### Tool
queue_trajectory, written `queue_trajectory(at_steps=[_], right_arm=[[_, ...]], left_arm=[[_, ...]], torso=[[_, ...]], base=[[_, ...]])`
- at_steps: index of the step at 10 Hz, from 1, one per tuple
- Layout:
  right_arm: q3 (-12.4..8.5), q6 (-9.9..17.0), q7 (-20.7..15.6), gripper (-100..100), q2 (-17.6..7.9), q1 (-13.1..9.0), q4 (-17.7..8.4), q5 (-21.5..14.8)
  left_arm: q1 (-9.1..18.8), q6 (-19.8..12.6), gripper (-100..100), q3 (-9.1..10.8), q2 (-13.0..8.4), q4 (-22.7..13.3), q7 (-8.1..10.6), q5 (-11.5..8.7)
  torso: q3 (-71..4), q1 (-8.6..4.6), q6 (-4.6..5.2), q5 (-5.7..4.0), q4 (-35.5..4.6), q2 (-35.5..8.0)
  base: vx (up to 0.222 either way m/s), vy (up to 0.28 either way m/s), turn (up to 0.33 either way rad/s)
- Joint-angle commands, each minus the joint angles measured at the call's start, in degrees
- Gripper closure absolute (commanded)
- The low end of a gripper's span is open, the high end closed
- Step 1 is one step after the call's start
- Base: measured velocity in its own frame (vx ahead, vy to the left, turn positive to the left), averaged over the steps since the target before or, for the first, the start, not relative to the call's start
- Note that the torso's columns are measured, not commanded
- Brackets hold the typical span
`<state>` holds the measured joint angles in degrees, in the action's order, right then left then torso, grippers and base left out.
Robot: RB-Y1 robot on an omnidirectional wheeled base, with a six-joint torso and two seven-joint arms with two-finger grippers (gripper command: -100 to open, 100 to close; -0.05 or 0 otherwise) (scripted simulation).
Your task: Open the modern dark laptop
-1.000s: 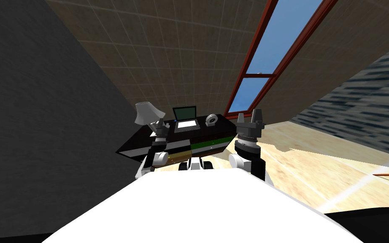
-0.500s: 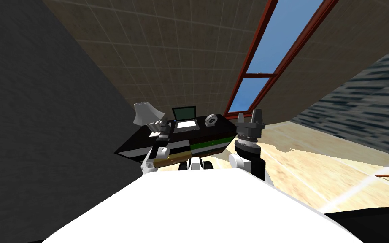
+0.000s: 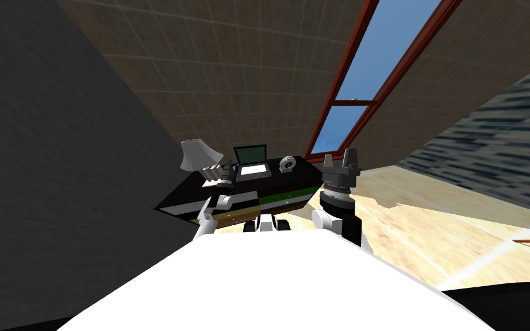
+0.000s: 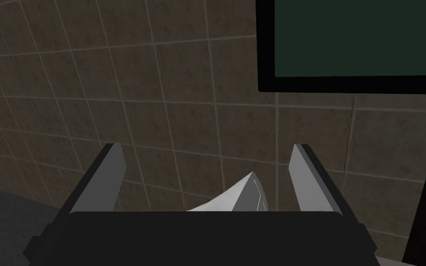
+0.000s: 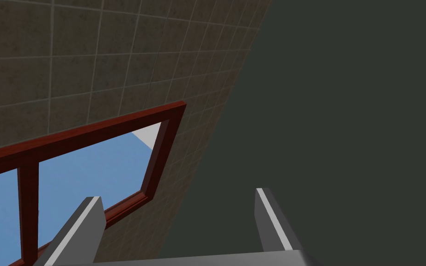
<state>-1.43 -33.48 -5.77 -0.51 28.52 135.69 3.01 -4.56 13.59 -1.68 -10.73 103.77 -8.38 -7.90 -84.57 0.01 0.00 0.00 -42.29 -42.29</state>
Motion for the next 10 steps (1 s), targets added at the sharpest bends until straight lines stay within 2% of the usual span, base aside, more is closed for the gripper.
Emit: queue_trajectory(at_steps=[1, 3, 4, 5, 6, 7, 9, 10], right_arm=[[0.0, 0.0, 0.0, 0, 0.0, 0.0, 0.0, 0.0], [0.0, 0.0, 0.0, 0, 0.0, 0.0, 0.0, 0.0], [0.0, 0.0, 0.0, 0, 0.0, 0.0, 0.0, 0.0], [0.0, 0.0, 0.0, 0, 0.0, 0.0, 0.0, 0.0], [0.0, 0.0, 0.0, 0, 0.0, 0.0, 0.0, 0.0], [0.0, 0.0, 0.0, 0, 0.0, 0.0, 0.0, 0.0], [0.0, 0.0, 0.0, 0, 0.0, 0.0, 0.0, 0.0], [0.0, 0.0, 0.0, 0, 0.0, 0.0, 0.0, 0.0]], left_arm=[[3.5, -1.4, -100, 0.42, -0.9, -3.9, -0.35, -0.2], [7.7, -3.3, -100, 0.95, -1.9, -8.1, -0.91, -0.3], [8.5, -3.3, -100, 0.95, -1.9, -9.3, -0.91, -0.3], [10.5, -4.2, -100, 1.22, -2.5, -11.3, -1.19, -0.4], [11.0, -4.2, -100, 1.22, -2.5, -12.1, -1.19, -0.4], [13.5, -5.2, -100, 1.49, -3.0, -14.5, -1.47, -0.5], [16.1, -6.1, -100, 1.77, -3.6, -17.8, -1.75, -0.6], [18.4, -7.1, -100, 2.04, -4.2, -20.1, -2.03, -0.7]], torso=[[0.0, -0.04, 0.0, -0.01, 0.0, 0.0], [0.0, 0.0, 0.0, 0.0, 0.0, 0.0], [0.0, 0.01, -0.01, 0.0, 0.0, 0.0], [0.0, 0.01, -0.01, 0.0, 0.0, 0.0], [0.0, -0.01, 0.0, 0.0, 0.0, 0.0], [0.0, -0.01, 0.0, 0.0, 0.0, 0.0], [0.0, -0.03, -0.01, -0.01, 0.0, 0.0], [0.0, -0.01, 0.0, 0.0, 0.0, 0.0]], base=[[0.012, -0.02, 0.002], [0.014, -0.016, 0.005], [0.015, -0.013, 0.004], [0.012, -0.016, 0.004], [0.008, -0.013, 0.002], [0.009, -0.014, 0.005], [0.014, -0.02, 0.005], [0.012, -0.016, 0.004]])
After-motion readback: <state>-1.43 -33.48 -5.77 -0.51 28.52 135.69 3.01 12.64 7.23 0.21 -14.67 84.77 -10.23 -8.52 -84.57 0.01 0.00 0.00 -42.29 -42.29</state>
